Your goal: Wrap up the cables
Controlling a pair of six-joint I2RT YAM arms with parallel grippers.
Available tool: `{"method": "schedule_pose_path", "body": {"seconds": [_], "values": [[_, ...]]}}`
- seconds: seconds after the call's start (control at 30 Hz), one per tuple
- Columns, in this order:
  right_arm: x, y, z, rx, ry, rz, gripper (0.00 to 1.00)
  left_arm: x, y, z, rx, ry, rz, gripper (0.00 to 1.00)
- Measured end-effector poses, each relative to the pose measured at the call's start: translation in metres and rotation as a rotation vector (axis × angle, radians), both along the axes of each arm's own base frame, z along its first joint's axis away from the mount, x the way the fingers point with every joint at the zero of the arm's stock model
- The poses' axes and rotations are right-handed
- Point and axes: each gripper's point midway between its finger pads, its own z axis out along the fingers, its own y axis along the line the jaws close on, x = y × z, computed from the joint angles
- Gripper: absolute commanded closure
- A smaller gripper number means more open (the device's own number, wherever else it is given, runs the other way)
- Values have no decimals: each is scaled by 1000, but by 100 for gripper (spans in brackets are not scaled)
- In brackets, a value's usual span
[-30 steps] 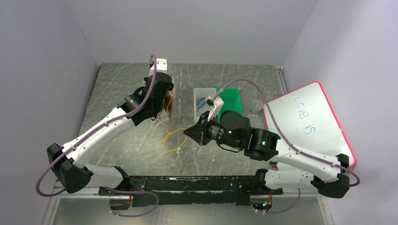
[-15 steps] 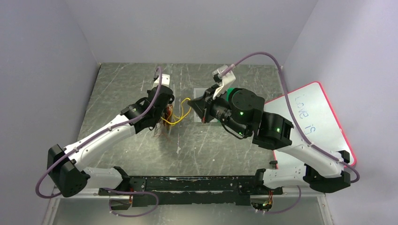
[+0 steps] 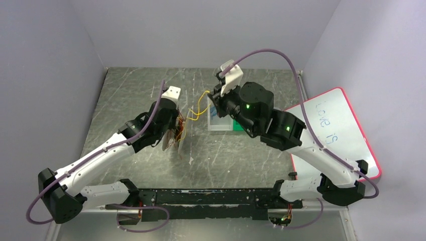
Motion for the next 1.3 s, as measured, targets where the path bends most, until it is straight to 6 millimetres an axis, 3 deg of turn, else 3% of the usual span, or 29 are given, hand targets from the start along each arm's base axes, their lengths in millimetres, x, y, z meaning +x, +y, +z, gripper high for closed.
{"method": "schedule_pose_path", "body": {"seconds": [0.2,0.43,0.57,0.7,1.03,1.3], "values": [[48,-24,-6,-46,-13,-47,100,-13,-13,7,-12,-2,-118,93],[77,-22,-13,-64,-22,-26,100,-27,-22,10,-15,-1,-222,93],[100,-28,-25,-84,-18,-48,100,-36,-24,9,-19,2,-275,93],[118,-39,-51,-118,-1,-61,100,-44,-25,10,-24,-1,-315,93],[143,-65,-103,-133,80,-34,100,-71,-20,33,-83,-43,-419,93],[134,-70,-158,-95,207,13,100,-94,-21,73,-150,-85,-528,93]]}}
